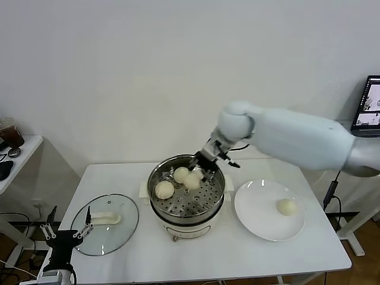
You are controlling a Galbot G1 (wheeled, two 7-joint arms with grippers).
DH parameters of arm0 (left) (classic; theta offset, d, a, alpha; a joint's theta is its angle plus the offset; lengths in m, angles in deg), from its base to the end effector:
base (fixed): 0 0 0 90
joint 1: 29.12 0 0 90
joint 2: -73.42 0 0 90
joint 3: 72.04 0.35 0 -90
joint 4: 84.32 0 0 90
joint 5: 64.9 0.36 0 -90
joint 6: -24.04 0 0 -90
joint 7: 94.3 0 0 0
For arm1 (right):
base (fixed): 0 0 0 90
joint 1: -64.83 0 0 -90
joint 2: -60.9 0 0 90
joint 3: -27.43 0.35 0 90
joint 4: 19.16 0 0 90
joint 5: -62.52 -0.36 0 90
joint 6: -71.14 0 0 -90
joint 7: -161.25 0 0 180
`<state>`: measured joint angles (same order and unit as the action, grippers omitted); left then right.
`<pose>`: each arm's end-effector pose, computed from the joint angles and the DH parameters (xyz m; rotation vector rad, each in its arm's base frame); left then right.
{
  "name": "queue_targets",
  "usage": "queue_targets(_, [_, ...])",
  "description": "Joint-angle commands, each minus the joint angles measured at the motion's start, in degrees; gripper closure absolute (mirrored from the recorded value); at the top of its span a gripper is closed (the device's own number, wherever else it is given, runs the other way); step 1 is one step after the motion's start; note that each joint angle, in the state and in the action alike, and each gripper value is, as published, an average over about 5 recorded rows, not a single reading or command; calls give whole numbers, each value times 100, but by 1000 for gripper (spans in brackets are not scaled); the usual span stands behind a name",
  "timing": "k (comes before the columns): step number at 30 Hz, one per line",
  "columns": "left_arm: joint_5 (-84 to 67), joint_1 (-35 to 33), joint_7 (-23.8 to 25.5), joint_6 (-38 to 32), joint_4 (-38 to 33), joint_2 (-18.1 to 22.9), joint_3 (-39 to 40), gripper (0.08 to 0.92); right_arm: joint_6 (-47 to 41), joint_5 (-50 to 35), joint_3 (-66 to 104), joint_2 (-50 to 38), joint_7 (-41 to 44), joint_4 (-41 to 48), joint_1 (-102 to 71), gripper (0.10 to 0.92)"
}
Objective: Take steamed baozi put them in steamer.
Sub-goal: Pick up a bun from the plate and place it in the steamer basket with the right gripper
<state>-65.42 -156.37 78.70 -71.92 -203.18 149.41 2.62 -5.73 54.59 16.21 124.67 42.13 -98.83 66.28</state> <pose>0.1507 0.1236 -0.3041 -0.3021 3.0683 0.5357 0.5270 0.1284 -0.0556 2.1349 -0.8848 2.0492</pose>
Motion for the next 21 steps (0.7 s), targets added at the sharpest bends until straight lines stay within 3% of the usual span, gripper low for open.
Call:
queue_targets(1, [6, -37, 0, 19, -72, 28, -41, 177, 1749, 1113, -382, 974, -153, 388, -256, 534])
queue_targets(10, [-1, -20, -5, -10, 37, 47, -45, 177, 2385, 1936, -412, 1083, -59, 566, -356, 520])
queue_targets(21, [-9, 38, -19, -55, 195, 46, -33, 177, 2545, 1857, -468, 969, 24, 460, -415, 504])
